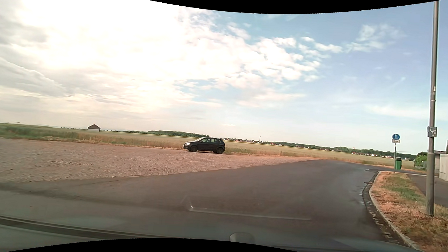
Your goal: Follow the waypoints while adhering to traffic rules and regulations
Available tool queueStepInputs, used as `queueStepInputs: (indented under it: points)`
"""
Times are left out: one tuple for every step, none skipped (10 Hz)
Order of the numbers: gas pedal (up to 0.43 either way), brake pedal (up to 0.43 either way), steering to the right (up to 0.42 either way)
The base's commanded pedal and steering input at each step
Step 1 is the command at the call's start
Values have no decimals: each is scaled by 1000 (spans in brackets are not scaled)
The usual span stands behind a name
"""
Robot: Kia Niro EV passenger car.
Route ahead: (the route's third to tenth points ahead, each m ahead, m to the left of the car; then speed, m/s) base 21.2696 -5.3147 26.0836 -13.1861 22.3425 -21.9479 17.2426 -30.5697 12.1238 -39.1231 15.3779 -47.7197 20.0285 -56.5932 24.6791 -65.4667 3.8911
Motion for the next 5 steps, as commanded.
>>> queueStepInputs:
  points:
    - [110, 0, 208]
    - [110, 0, 213]
    - [110, 0, 218]
    - [110, 0, 219]
    - [110, 0, 219]
